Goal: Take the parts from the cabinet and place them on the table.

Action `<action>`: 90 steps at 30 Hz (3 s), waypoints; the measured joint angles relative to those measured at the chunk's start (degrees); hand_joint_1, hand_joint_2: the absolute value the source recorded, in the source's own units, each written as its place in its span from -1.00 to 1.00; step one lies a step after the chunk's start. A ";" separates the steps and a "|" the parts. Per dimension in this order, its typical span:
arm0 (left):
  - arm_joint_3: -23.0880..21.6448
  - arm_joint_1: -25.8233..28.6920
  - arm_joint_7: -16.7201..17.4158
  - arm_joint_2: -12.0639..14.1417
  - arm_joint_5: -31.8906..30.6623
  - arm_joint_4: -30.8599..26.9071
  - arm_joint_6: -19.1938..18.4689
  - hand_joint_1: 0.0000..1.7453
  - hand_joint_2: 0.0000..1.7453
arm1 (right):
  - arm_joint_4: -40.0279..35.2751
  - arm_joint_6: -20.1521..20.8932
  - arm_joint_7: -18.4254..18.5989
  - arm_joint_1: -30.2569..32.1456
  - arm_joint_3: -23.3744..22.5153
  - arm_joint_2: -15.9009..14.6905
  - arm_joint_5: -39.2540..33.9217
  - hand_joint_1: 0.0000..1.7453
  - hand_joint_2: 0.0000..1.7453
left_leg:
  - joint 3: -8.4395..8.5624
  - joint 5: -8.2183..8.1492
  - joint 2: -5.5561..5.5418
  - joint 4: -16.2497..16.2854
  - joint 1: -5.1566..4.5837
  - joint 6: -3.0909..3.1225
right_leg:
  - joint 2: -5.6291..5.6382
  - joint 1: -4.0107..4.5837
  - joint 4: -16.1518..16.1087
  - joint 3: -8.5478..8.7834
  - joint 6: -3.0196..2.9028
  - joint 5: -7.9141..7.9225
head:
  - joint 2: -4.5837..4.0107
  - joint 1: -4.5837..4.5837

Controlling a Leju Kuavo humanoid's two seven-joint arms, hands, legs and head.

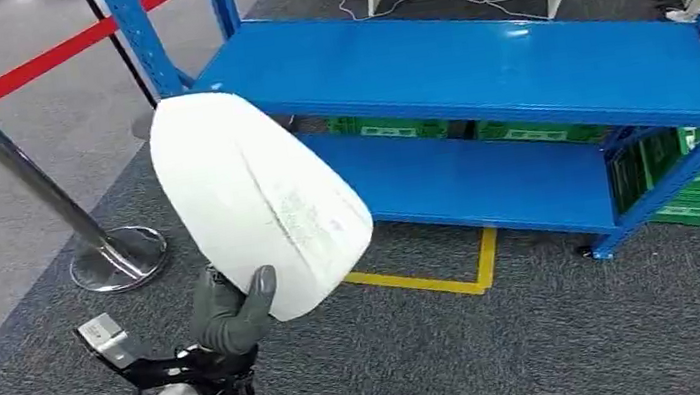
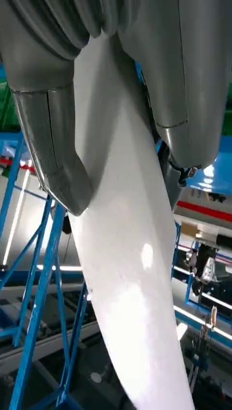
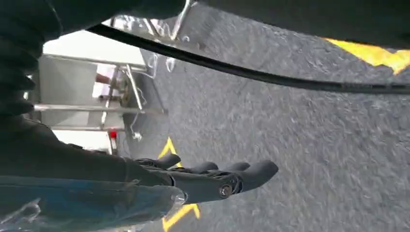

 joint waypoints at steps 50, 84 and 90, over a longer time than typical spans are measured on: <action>-0.04 -8.95 -5.92 4.24 -18.31 -7.50 10.47 1.00 1.00 | 0.00 -2.38 -2.14 -1.45 -0.20 -0.26 -0.08 -1.00 1.00 | -0.83 -0.47 -4.23 1.22 0.89 -2.59 | 5.97 0.18 -12.46 3.95 -1.72 5.58 | 0.00 0.07; -0.28 -9.03 -5.88 3.67 -17.01 -7.21 8.66 1.00 1.00 | 0.00 -3.19 -1.77 -0.87 -1.55 -0.41 -1.41 -1.00 1.00 | -1.32 0.08 -3.03 0.82 0.94 -1.49 | 9.04 -0.23 -13.10 2.99 -0.69 6.20 | 0.00 0.39; -0.31 -9.23 -5.88 3.21 -16.28 -7.13 7.98 1.00 1.00 | 0.00 -4.00 -1.72 -1.00 -2.45 -0.44 -2.05 -1.00 1.00 | -1.22 -0.07 1.80 0.75 0.52 -0.46 | 0.11 0.05 5.19 -5.28 0.41 -2.90 | 0.00 1.29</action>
